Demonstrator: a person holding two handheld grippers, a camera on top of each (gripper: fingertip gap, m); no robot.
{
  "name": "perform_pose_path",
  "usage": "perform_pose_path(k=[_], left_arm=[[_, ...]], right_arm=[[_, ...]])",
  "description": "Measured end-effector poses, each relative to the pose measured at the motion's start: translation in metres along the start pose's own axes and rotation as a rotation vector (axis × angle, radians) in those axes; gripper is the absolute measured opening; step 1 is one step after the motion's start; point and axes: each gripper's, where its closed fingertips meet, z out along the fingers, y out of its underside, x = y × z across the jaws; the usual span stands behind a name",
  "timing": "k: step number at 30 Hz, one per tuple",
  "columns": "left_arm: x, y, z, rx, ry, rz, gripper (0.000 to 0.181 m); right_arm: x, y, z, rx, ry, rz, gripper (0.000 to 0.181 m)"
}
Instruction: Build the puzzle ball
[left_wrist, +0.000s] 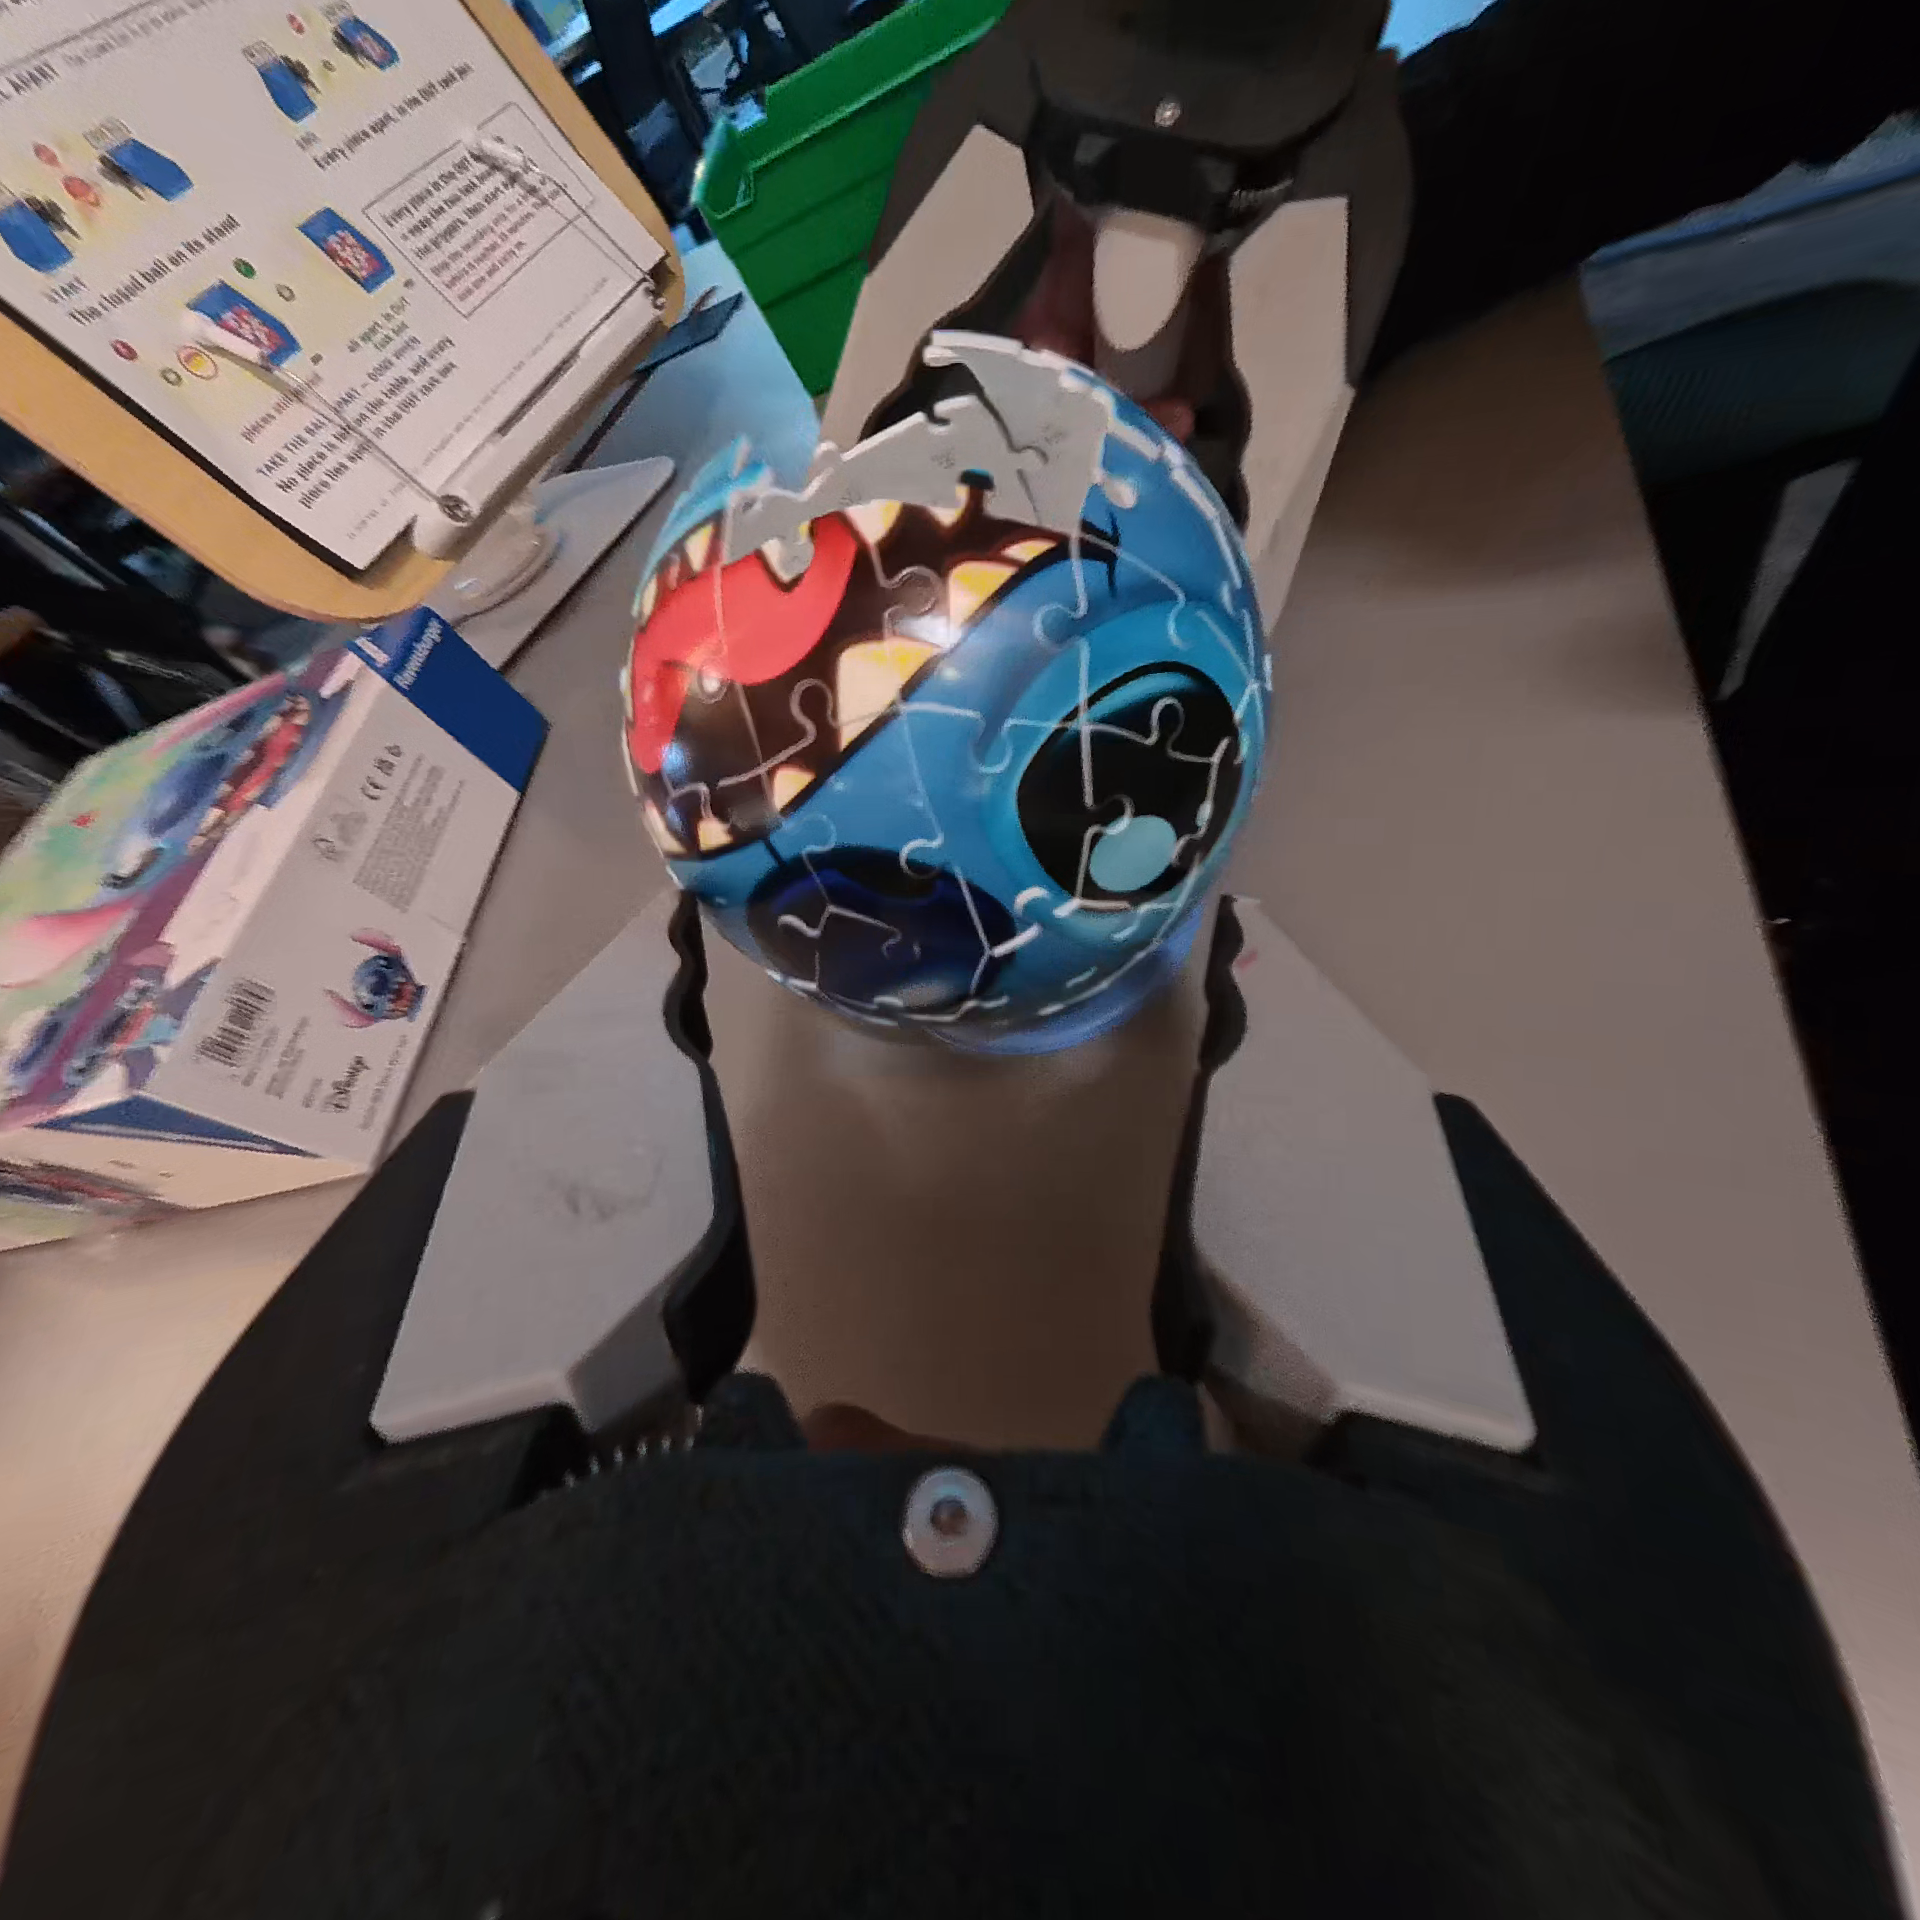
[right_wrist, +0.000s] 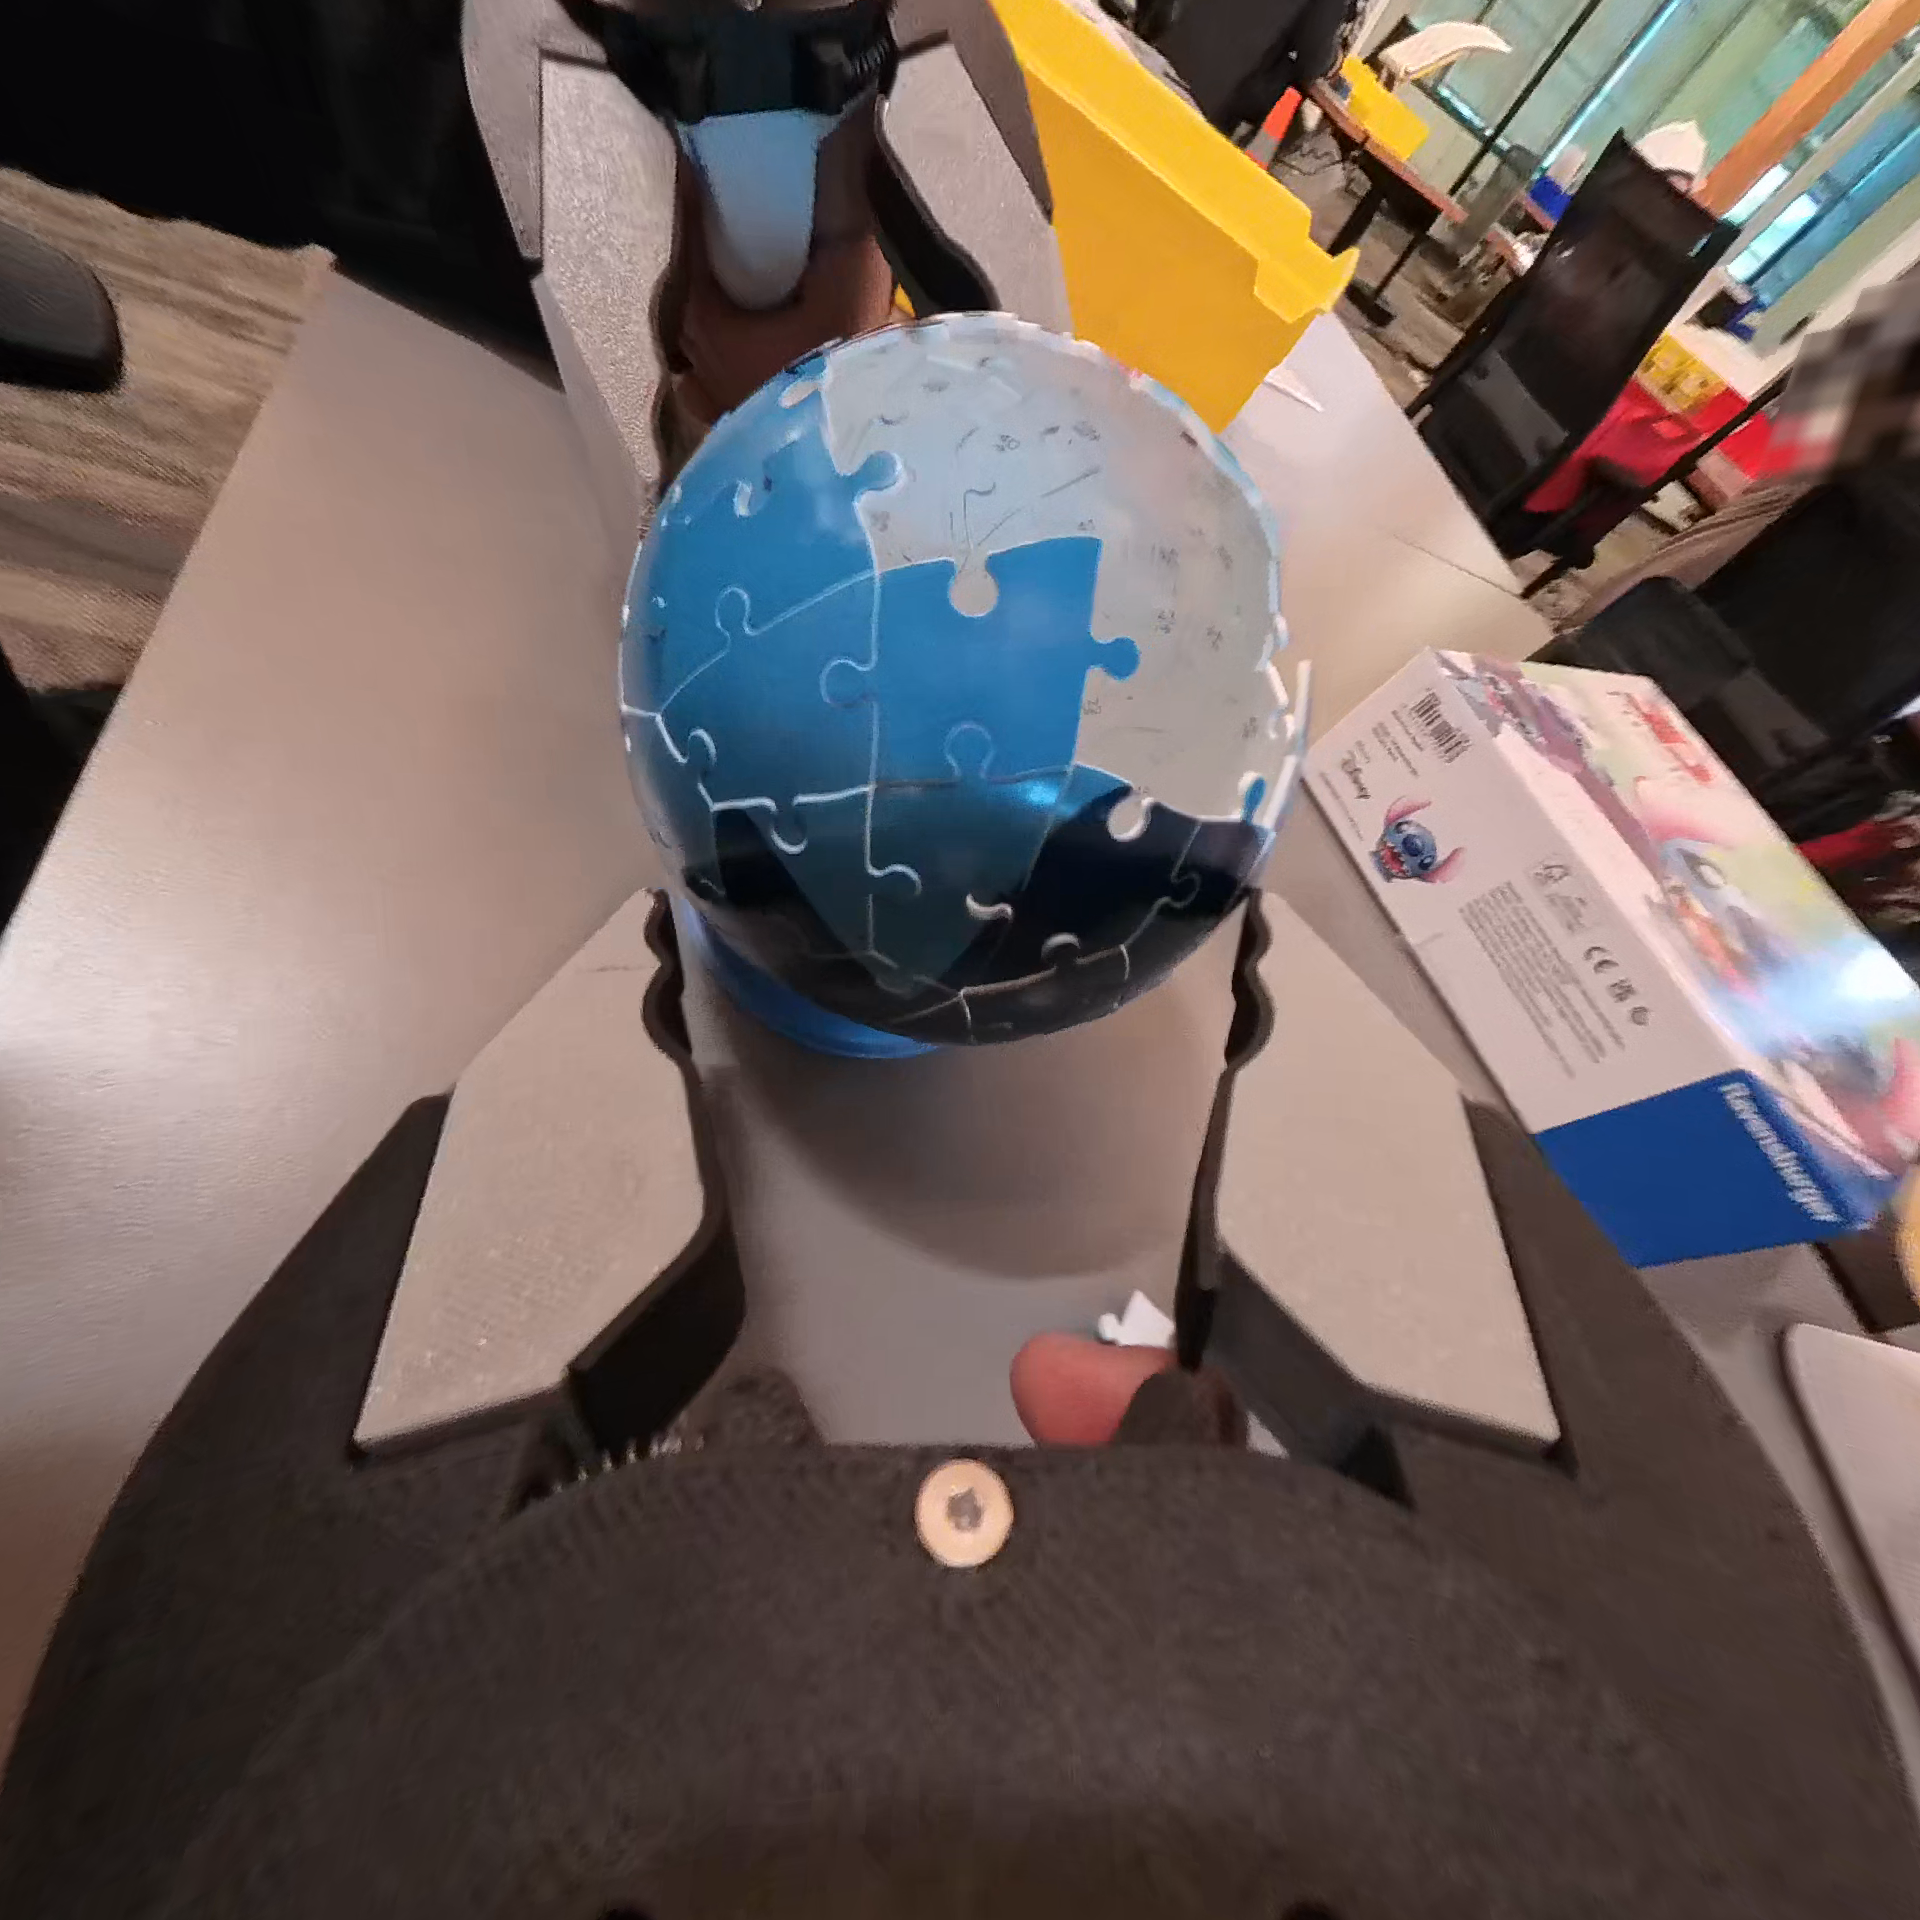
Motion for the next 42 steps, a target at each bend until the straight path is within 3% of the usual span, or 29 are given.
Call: perform_pose_path(k=[5,10,15,23,32,35,42], left_arm=[[0.001,0.009,-0.001,-0.029,0.08,-0.101,0.099],[0.003,0.01,0.005,-0.038,0.081,-0.083,0.099],[-0.003,0.011,0.008,-0.037,0.015,-0.015,0.091],[-0.001,0.01,0.006,-0.037,-0.033,0.088,0.096],[0.002,0.007,0.004,-0.007,0.086,-0.072,0.099],[0.0,0.011,0.007,-0.032,0.032,0.006,0.097],[-0.006,0.012,0.008,-0.058,-0.09,0.173,0.093]], right_arm=[[0.002,0.0,-0.002,0.036,-0.085,0.136,0.109],[-0.003,0.006,0.007,0.004,-0.121,0.157,0.108],[0.0,0.007,0.008,-0.013,-0.045,0.055,0.103],[0.005,0.007,0.005,-0.05,0.097,-0.198,0.104],[0.004,0.008,0.007,-0.003,-0.042,0.04,0.106],[0.002,0.008,0.009,-0.003,-0.057,0.046,0.107],[0.005,0.007,0.008,-0.032,0.065,-0.165,0.104]])
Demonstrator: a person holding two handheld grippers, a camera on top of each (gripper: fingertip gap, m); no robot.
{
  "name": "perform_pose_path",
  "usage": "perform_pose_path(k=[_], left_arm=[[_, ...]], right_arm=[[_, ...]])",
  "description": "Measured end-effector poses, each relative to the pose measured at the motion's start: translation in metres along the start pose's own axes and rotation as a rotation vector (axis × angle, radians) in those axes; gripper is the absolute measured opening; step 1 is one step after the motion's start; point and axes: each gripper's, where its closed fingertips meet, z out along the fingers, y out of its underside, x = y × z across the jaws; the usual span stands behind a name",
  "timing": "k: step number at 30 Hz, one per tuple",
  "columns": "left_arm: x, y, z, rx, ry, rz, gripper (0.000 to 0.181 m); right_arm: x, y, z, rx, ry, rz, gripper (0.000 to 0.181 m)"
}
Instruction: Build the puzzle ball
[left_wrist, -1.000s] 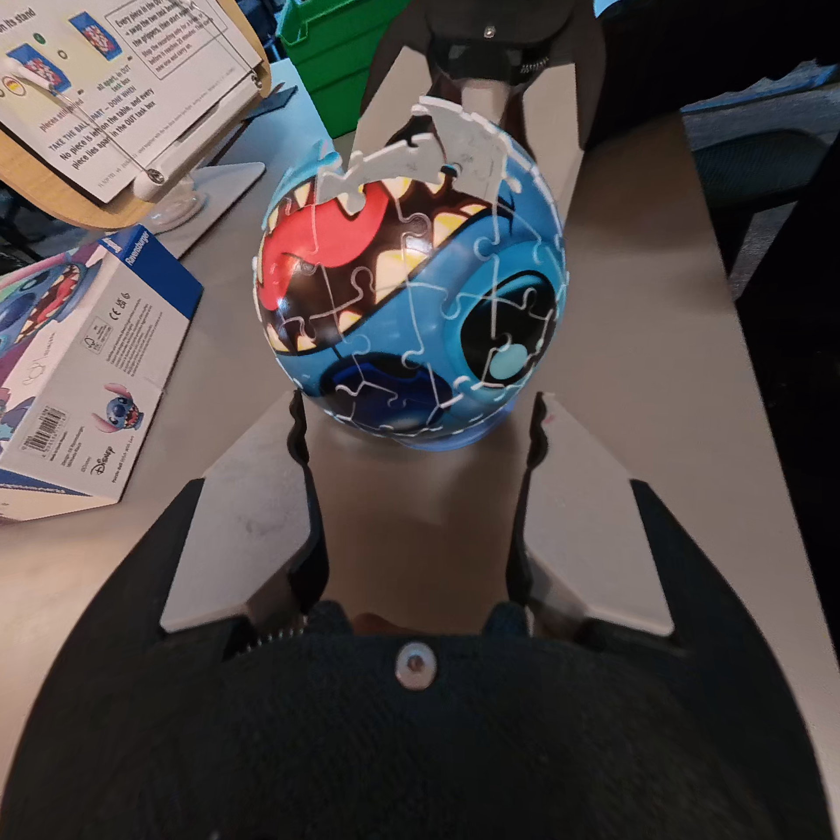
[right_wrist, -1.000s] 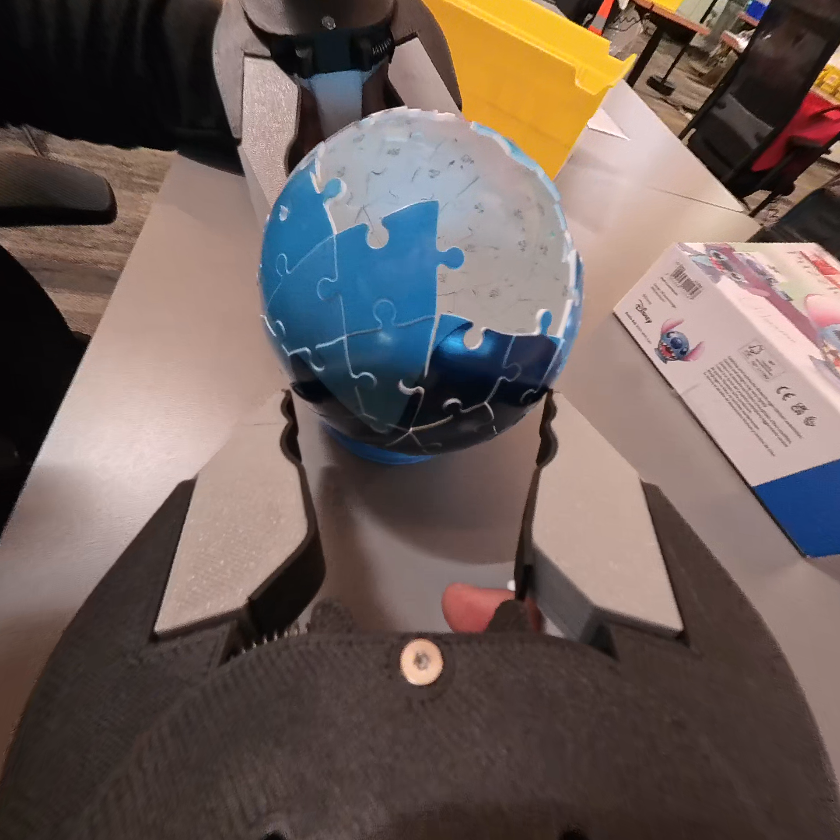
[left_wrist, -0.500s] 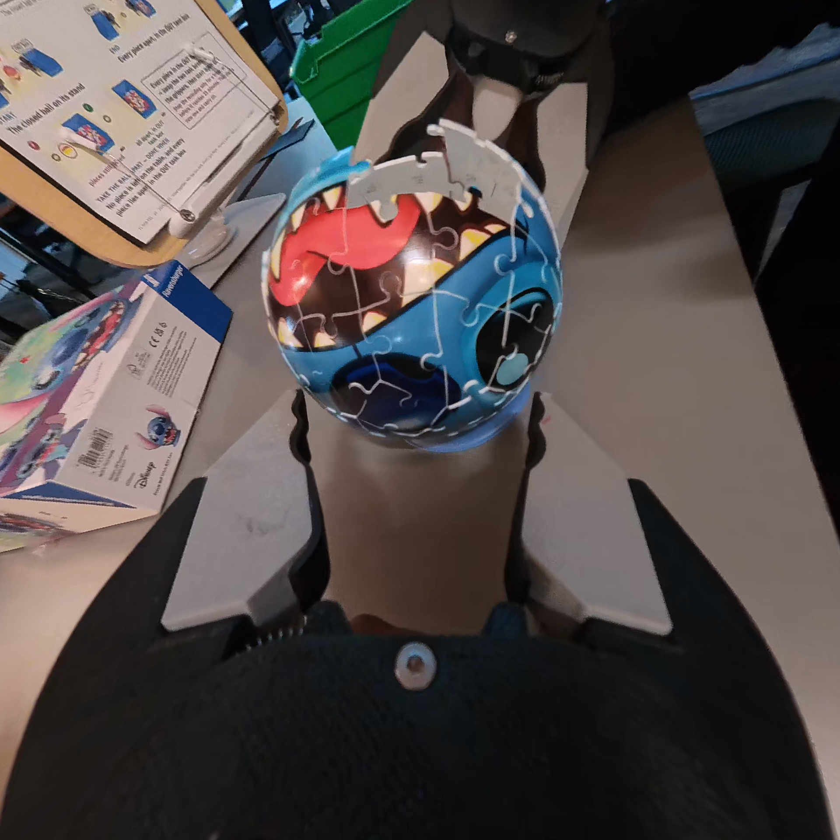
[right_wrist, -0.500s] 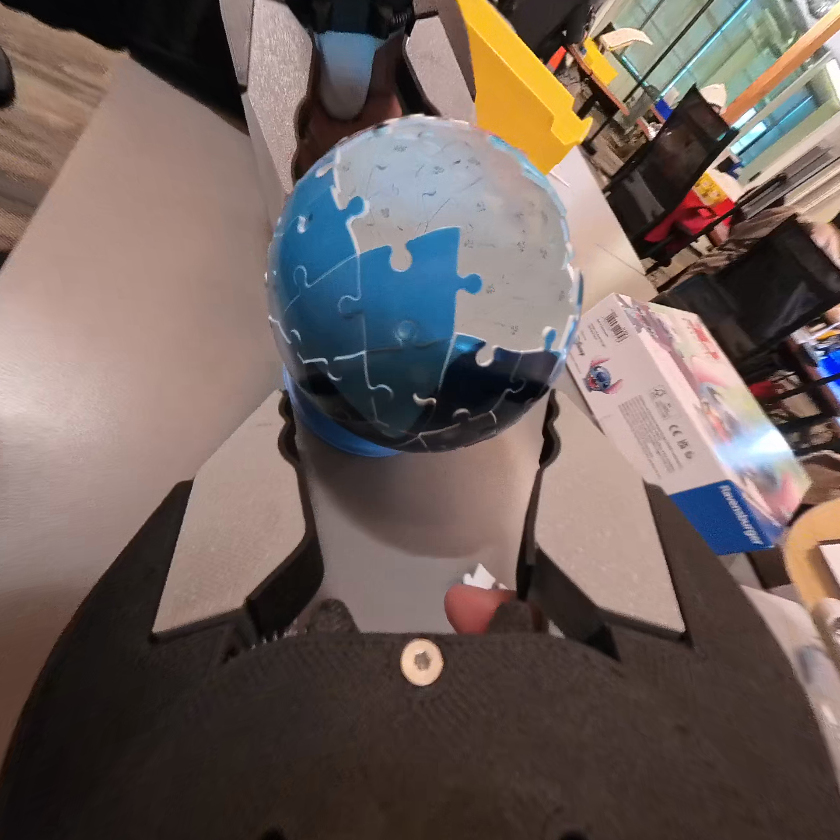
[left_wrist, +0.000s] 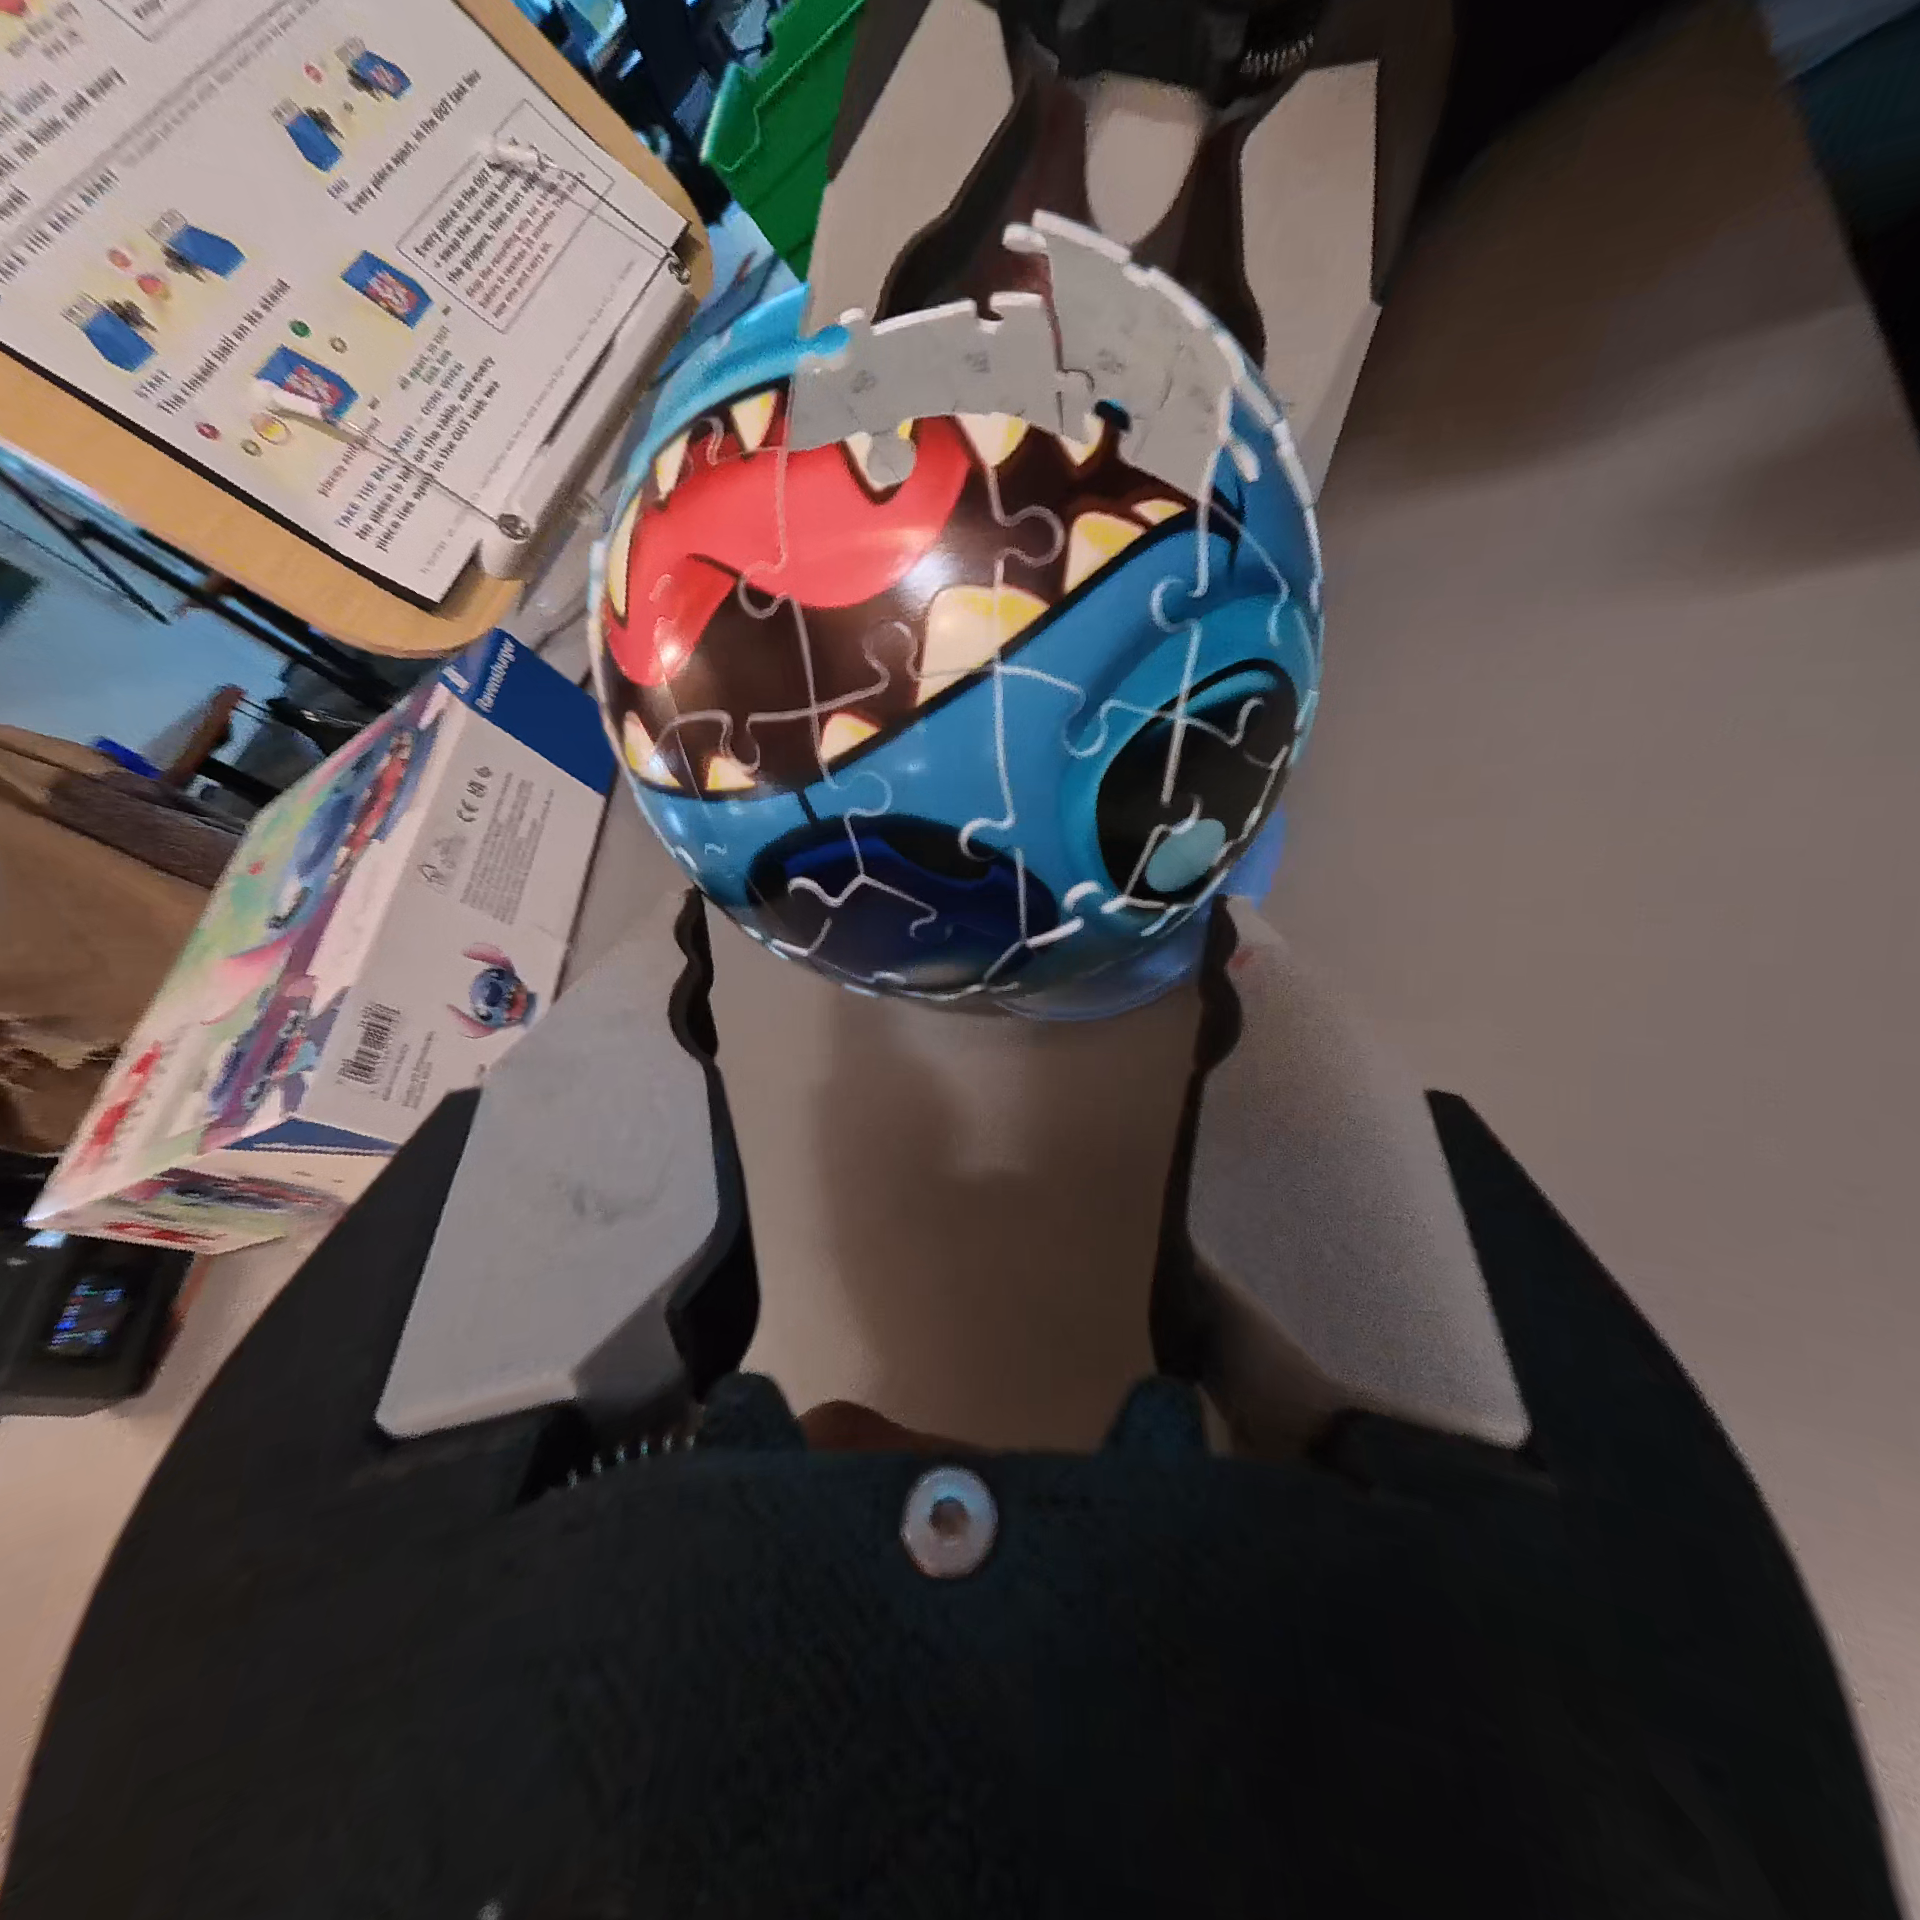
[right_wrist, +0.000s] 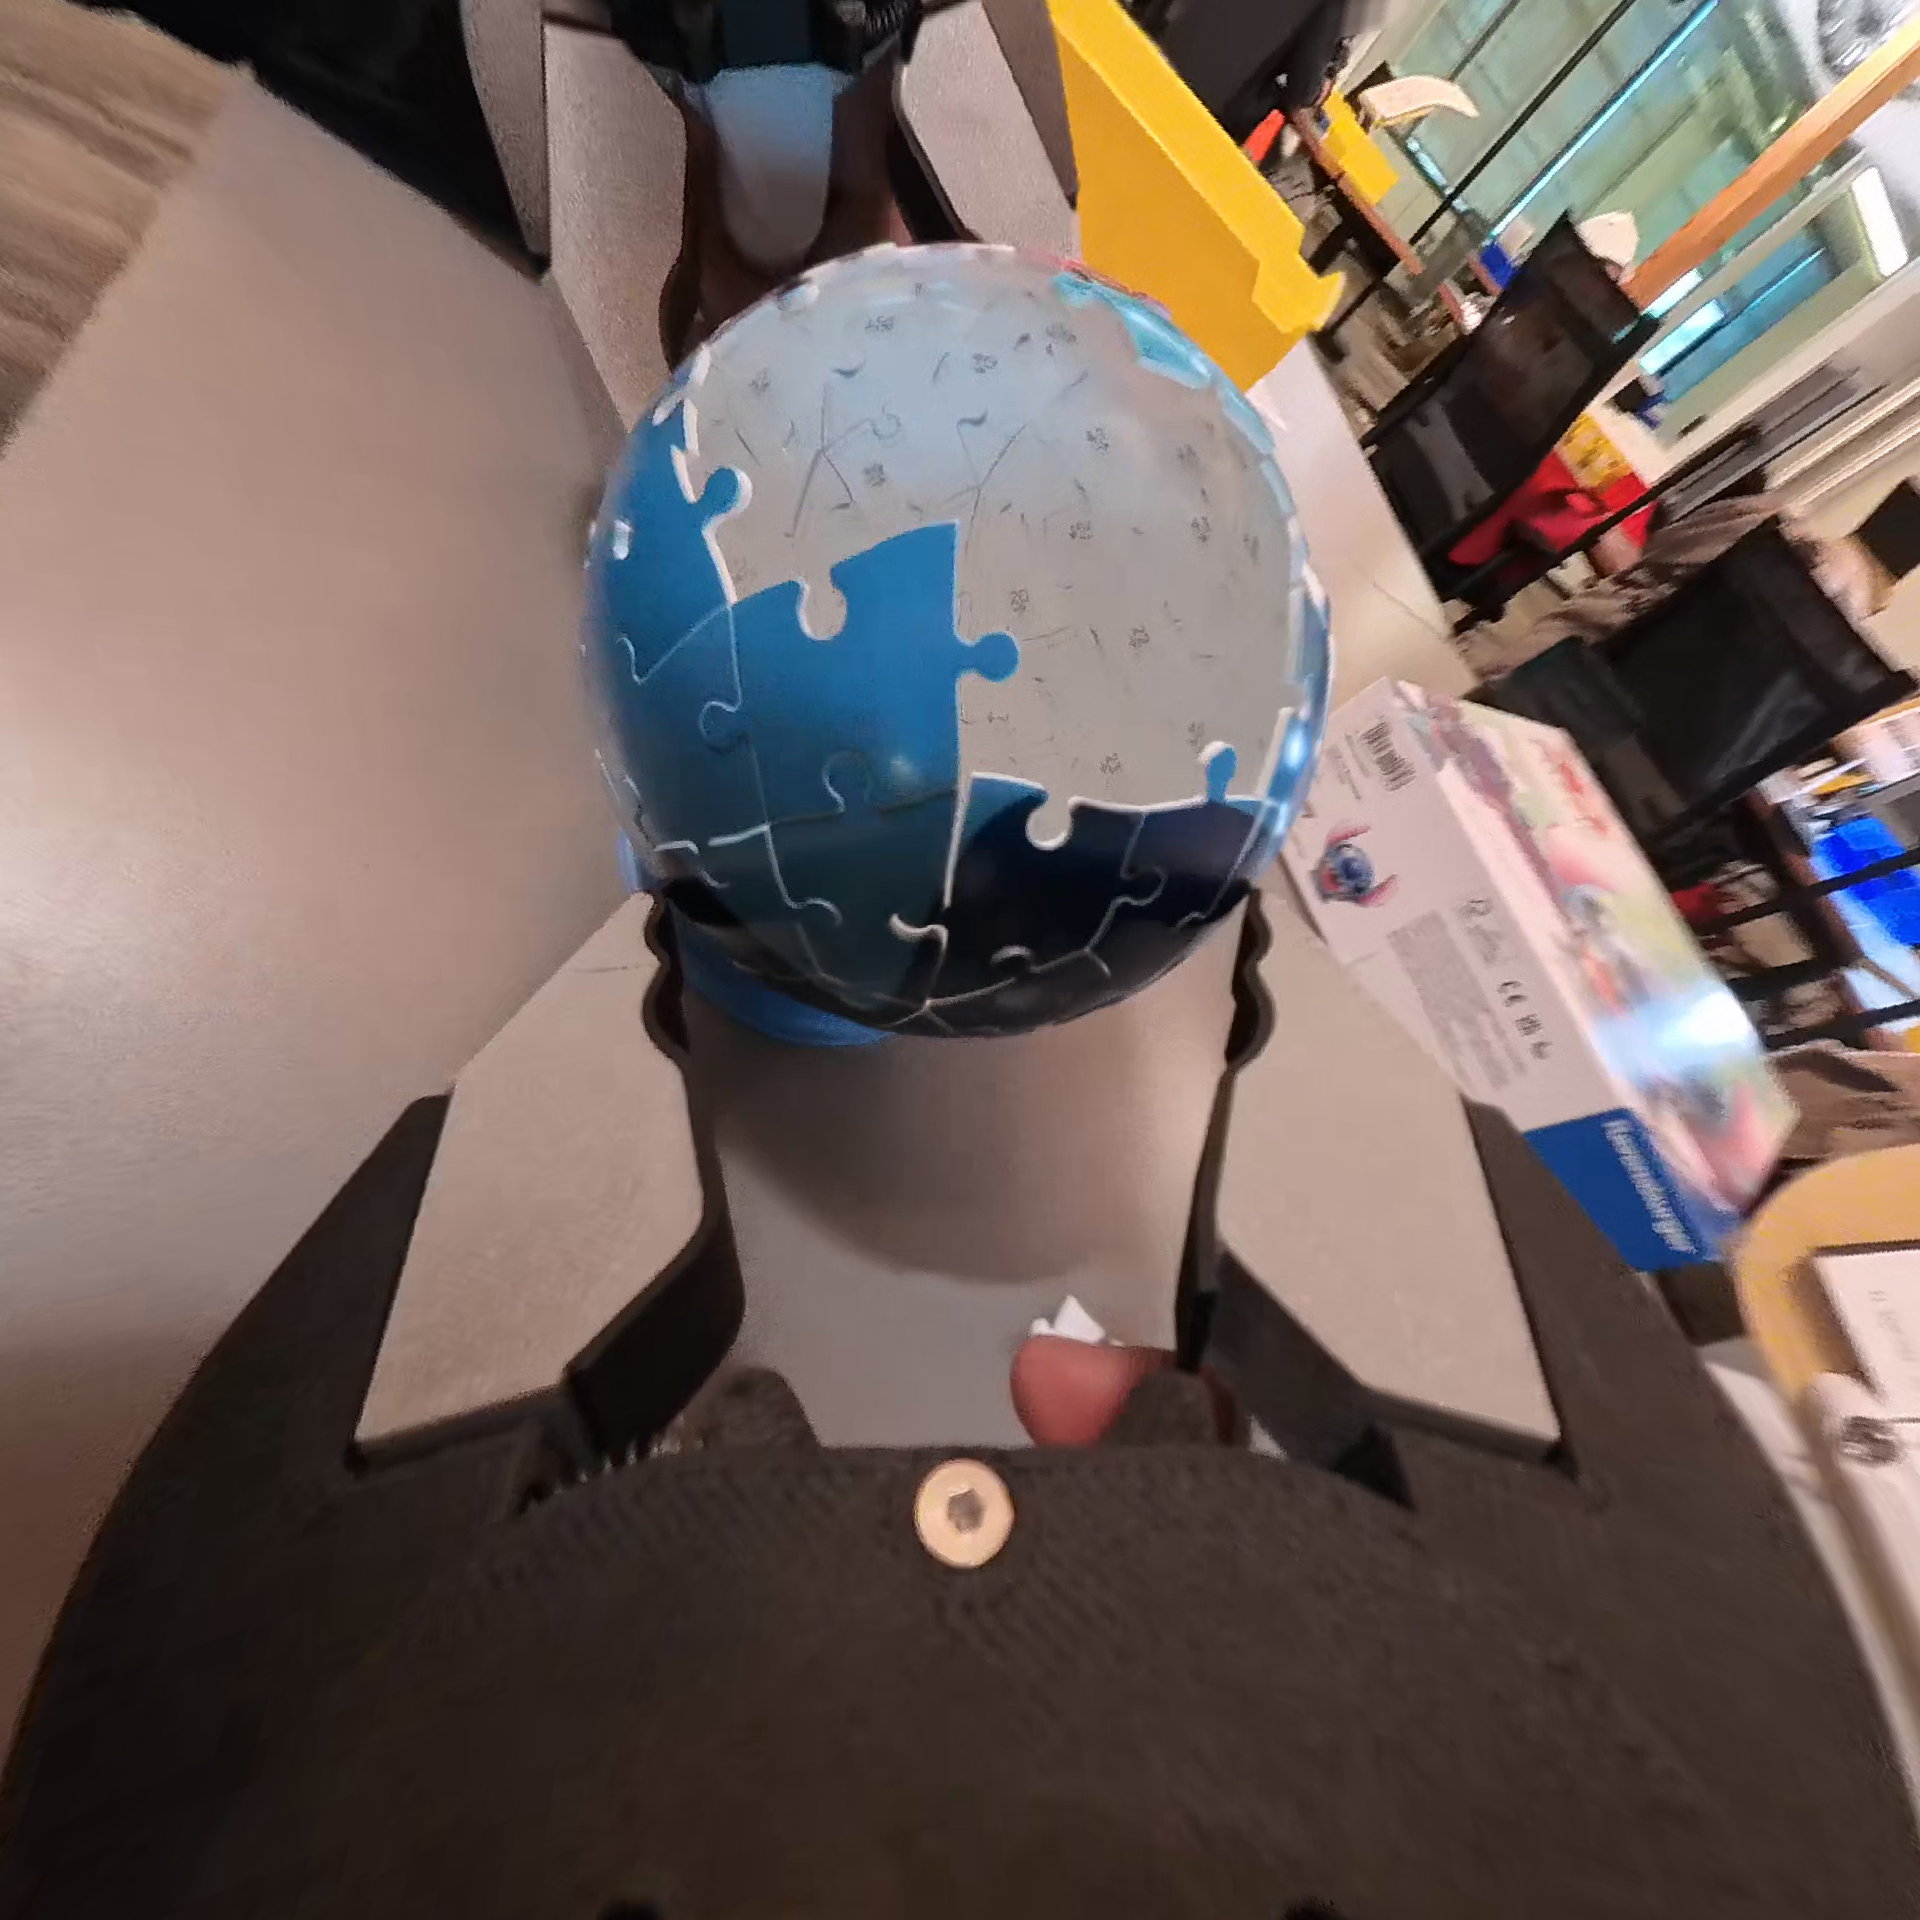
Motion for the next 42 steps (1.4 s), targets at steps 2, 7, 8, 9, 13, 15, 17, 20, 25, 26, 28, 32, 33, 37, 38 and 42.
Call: perform_pose_path(k=[2,7,8,9,13,15,17,20,25,26,28,32,33,37,38,42], left_arm=[[0.001,0.0,0.001,-0.006,-0.017,0.028,0.094],[0.005,0.0,-0.001,0.011,-0.001,0.0,0.096],[0.006,-0.001,-0.003,0.022,0.007,-0.018,0.096],[0.006,-0.001,-0.004,0.032,0.016,-0.039,0.095],[0.007,-0.005,-0.006,0.077,0.075,-0.143,0.095],[0.006,-0.009,-0.007,0.104,0.114,-0.203,0.095],[0.005,-0.01,-0.008,0.118,0.148,-0.261,0.094],[0.002,-0.007,-0.004,0.096,0.143,-0.262,0.094],[0.003,-0.006,-0.001,0.077,0.091,-0.163,0.093],[0.003,-0.006,0.0,0.074,0.082,-0.15,0.093],[0.003,-0.006,0.0,0.072,0.079,-0.149,0.093],[0.005,-0.004,-0.001,0.071,0.086,-0.147,0.094],[0.006,-0.004,-0.002,0.073,0.092,-0.153,0.094],[-0.001,-0.004,-0.015,0.114,0.084,-0.211,0.094],[-0.004,-0.003,-0.019,0.126,0.081,-0.229,0.094],[-0.014,-0.001,-0.029,0.142,0.051,-0.258,0.091]], right_arm=[[0.001,0.001,0.0,-0.019,0.042,-0.075,0.103],[0.002,-0.002,-0.004,-0.025,0.092,-0.164,0.102],[0.002,-0.001,-0.004,-0.026,0.089,-0.164,0.102],[0.001,0.0,-0.004,-0.029,0.081,-0.156,0.102],[-0.001,0.001,-0.001,-0.007,0.013,-0.046,0.104],[-0.001,0.001,-0.001,0.011,-0.025,0.016,0.104],[-0.003,0.001,-0.001,0.027,-0.071,0.081,0.104],[-0.004,0.0,0.0,0.04,-0.114,0.139,0.104],[-0.002,0.001,0.001,0.032,-0.074,0.072,0.106],[-0.002,0.002,0.001,0.026,-0.063,0.053,0.106],[-0.001,0.003,0.0,0.015,-0.046,0.026,0.106],[-0.001,0.003,-0.002,0.011,-0.028,-0.001,0.105],[-0.001,0.004,-0.005,0.011,-0.03,0.002,0.105],[0.01,0.021,-0.029,-0.004,-0.01,0.107,0.103],[0.016,0.026,-0.038,-0.003,0.004,0.149,0.098],[0.056,0.054,-0.064,-0.031,0.123,0.381,0.079]])
